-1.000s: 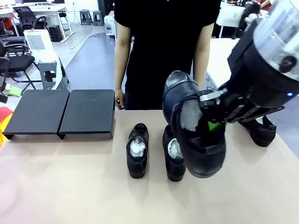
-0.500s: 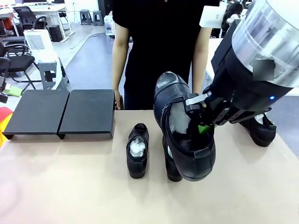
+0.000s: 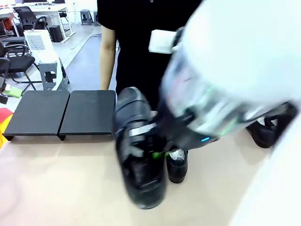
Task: Organize the shoes by placing them on the stand.
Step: Pick up one Shoe and place it in the middle of the table.
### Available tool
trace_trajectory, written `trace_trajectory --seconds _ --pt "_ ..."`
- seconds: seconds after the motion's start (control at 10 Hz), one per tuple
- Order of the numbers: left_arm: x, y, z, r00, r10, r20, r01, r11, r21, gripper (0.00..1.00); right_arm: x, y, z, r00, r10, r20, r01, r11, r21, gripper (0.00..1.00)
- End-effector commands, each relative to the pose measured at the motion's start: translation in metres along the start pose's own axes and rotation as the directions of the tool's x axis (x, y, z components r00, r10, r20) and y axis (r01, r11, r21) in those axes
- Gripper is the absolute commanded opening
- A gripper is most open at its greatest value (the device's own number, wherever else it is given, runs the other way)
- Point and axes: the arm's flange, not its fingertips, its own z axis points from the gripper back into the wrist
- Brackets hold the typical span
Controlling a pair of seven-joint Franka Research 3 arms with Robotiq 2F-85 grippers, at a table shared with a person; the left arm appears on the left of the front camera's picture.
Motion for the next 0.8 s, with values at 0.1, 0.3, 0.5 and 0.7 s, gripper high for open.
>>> trace_trajectory --seconds 0.1,0.3,0.5,0.7 --pt "0.000 0.001 0.000 1.000 -0.015 0.008 0.015 1.000 -0.012 1.00 0.000 0.000 0.000 1.000 0.000 0.000 0.000 1.000 0.000 0.00" --pt "0.000 0.001 0.000 1.000 -0.015 0.008 0.015 1.000 -0.012 1.00 0.000 0.000 0.000 1.000 0.000 0.000 0.000 1.000 0.000 0.00" --pt "0.000 0.001 0.000 1.000 -0.015 0.008 0.015 1.000 -0.012 1.00 0.001 0.025 -0.026 0.999 0.014 -0.040 -0.013 1.000 0.004 0.00" --pt "0.000 0.001 0.000 1.000 -0.015 0.008 0.015 1.000 -0.012 1.00 0.039 0.043 -0.060 0.999 0.024 -0.046 -0.022 0.998 0.050 0.00"
